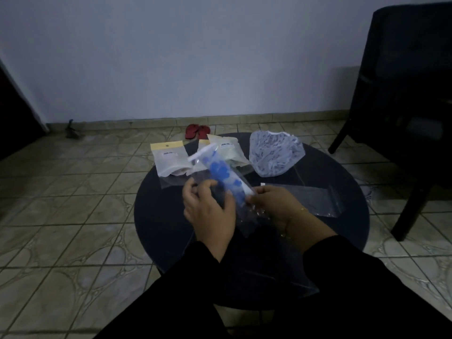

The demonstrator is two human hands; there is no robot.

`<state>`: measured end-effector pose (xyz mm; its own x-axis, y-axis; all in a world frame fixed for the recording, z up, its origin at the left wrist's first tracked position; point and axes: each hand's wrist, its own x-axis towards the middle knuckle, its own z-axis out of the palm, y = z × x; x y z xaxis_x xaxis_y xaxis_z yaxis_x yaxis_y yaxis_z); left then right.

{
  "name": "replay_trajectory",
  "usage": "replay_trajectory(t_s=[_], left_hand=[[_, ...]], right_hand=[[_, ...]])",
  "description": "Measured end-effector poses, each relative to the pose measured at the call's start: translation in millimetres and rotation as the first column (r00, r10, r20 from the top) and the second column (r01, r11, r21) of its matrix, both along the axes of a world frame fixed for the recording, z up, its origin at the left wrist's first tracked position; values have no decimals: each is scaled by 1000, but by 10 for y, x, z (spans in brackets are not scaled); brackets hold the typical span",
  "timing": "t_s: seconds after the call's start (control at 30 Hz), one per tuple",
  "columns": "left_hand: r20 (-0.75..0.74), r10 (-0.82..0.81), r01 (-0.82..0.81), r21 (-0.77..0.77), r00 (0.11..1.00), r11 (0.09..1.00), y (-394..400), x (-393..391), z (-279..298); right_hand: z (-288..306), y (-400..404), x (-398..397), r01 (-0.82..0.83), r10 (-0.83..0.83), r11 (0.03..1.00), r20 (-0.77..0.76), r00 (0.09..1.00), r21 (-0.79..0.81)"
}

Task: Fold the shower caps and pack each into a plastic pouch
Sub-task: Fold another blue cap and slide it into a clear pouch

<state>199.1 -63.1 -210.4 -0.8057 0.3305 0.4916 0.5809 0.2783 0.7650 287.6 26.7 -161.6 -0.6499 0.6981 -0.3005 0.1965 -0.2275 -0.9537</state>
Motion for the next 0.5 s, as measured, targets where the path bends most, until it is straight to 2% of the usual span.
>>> replay_trajectory(t_s=[0.07,0.13,0.2,0.23,0.27,0.3,0.33,0.37,0.4,0.43,0.5], left_hand=[[240,-241,222,104,940,969,166,-21,116],[332,-375,350,135,866,927,339,-77,220],[338,-386,371,112,858,922,514,-191,308],[330,-380,372,88,864,924,604,-260,354],[312,-367,370,52,876,927,693,-332,405],[294,-351,366,4,889,930,788,-416,437],[275,-338,362,-41,900,931,881,-498,470],[266,-330,362,-84,906,928,974,-584,483],[264,-328,368,-120,907,922,1060,-655,494],[271,-324,372,-152,906,915,1148,-715,491],[274,-294,361,-240,916,901,1315,-802,467]], right_hand=[[38,34,-32,29,-49,990,-144,988,-137],[91,108,-66,45,-71,989,-186,980,-138],[140,242,-130,83,-84,996,-145,986,-12],[140,345,-172,113,-104,986,-74,992,127],[116,472,-211,133,-156,936,43,987,326],[81,605,-242,111,-255,817,183,949,565],[52,739,-259,18,-370,646,292,882,763],[45,861,-272,-96,-449,483,340,826,870],[43,982,-288,-196,-479,378,372,795,905],[38,1105,-323,-289,-477,321,417,774,902],[-5,1349,-393,-451,-460,292,537,707,844]])
